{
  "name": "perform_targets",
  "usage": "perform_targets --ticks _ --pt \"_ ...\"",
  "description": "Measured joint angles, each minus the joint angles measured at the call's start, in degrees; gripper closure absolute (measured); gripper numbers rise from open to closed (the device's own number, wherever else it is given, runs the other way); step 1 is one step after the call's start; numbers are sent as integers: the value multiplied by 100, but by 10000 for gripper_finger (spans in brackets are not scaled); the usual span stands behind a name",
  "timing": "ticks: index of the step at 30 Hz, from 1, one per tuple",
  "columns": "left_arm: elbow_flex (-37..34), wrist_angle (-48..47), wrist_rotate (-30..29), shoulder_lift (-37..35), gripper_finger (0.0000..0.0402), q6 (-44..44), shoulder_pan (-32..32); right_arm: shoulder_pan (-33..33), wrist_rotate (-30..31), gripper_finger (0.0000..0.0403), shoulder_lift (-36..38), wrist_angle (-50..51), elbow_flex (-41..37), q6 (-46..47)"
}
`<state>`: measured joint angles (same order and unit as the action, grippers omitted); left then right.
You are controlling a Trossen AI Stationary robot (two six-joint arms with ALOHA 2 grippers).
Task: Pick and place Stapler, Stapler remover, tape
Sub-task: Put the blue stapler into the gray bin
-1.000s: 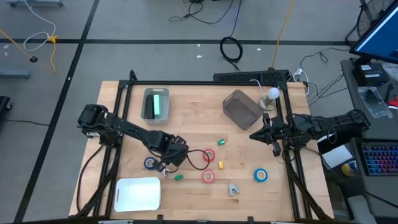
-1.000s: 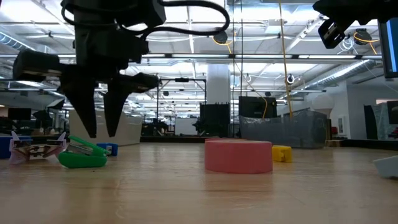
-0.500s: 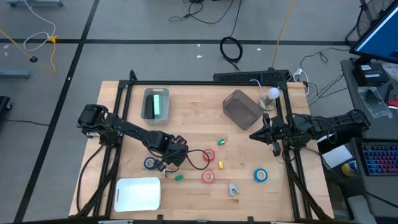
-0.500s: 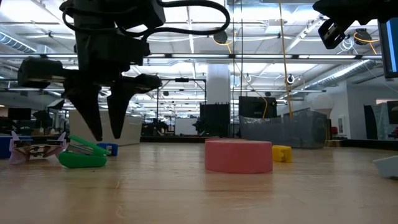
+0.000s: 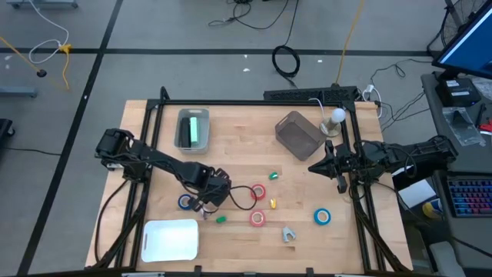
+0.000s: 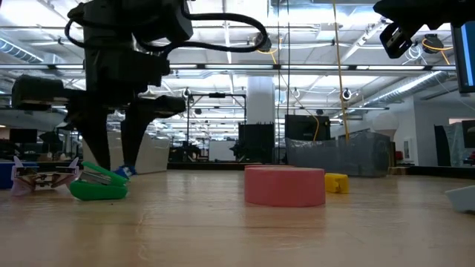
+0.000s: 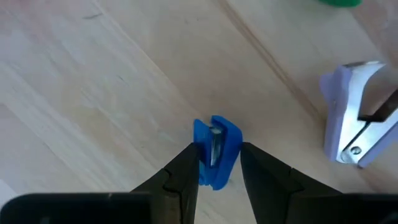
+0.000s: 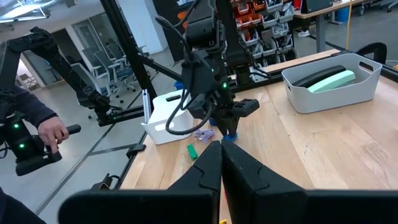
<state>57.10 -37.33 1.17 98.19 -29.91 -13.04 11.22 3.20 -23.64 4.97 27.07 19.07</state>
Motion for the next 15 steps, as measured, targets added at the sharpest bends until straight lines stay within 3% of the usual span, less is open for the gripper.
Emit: perform_targets --ticks 15 --pt "-28 137 28 7 282 -48 243 2 166 399 2 0 0 4"
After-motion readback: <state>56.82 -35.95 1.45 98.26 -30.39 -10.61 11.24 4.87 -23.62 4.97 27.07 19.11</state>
